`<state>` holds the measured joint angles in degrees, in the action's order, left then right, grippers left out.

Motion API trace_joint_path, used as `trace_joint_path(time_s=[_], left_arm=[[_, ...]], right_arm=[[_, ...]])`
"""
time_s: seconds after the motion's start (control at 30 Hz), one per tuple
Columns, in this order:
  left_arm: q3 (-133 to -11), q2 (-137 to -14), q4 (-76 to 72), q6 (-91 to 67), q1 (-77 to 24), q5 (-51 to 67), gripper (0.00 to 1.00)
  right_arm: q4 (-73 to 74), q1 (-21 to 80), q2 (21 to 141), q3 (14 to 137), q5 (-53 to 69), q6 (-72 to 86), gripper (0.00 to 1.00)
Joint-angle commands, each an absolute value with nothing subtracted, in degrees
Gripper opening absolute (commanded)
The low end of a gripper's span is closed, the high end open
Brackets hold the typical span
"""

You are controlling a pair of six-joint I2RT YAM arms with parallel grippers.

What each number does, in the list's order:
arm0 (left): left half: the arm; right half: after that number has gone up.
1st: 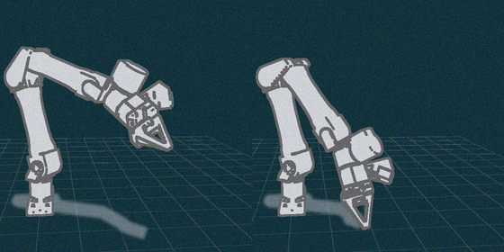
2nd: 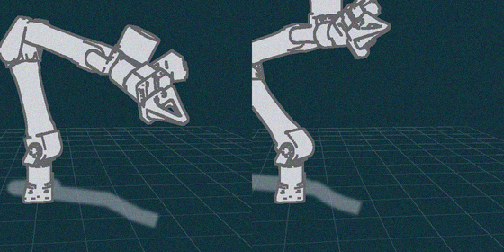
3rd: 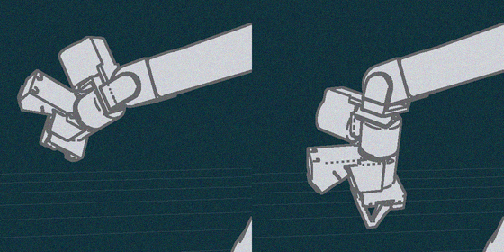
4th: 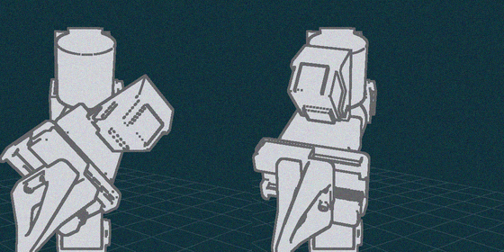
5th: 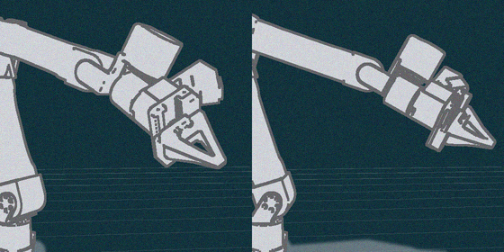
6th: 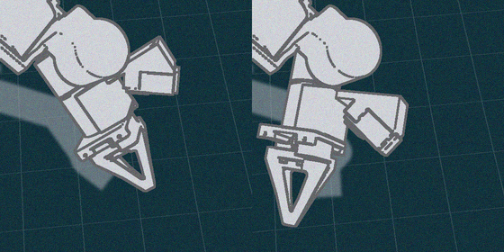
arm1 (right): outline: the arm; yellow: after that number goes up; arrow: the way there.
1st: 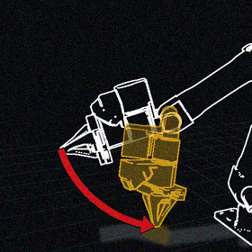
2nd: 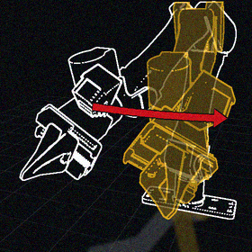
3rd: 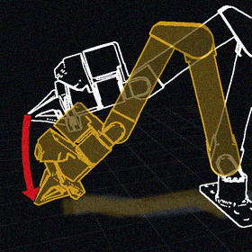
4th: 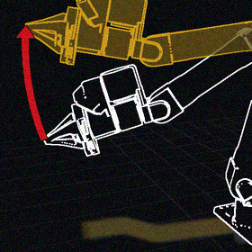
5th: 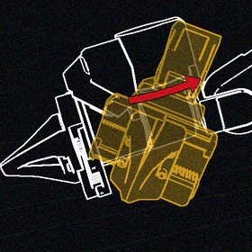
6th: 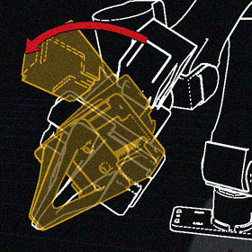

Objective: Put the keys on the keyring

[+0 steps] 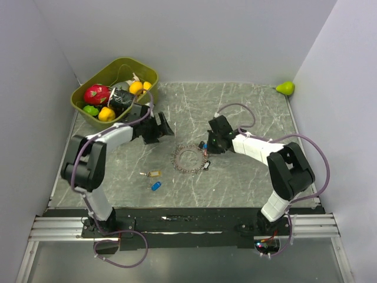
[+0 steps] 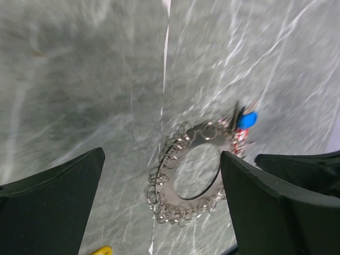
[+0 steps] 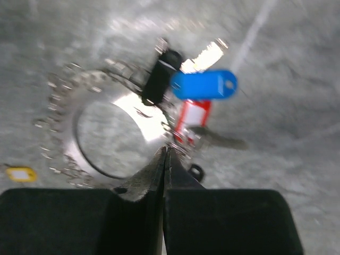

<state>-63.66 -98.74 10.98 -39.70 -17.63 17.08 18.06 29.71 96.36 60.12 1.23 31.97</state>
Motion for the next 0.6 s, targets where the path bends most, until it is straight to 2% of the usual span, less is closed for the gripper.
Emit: trace_joint_path(time_s=[0.0, 0.17, 0.37, 0.57], left_arm=[[-68.37, -103.88, 12.46, -37.01, -21.53, 22.06, 0.98], [-72.07, -108.01, 16.43, -36.30, -24.61, 16.71, 0.98], [-72.51, -109.77, 18.72, -34.90, -25.49, 15.91, 0.99], [-72.24, -110.56, 19.24, -33.67, -25.93, 16.96, 0.89]], right_arm=[[19.87, 28.83, 90.71, 54.51, -3.25, 32.70, 0.00], [17.41, 27.95, 88.51, 48.61, -1.67, 33.31, 0.00], [12.66, 27.95, 89.56, 44.04, 3.60, 34.54, 0.00], [9.14, 28.04, 91.23, 43.24, 7.64, 35.77, 0.00]])
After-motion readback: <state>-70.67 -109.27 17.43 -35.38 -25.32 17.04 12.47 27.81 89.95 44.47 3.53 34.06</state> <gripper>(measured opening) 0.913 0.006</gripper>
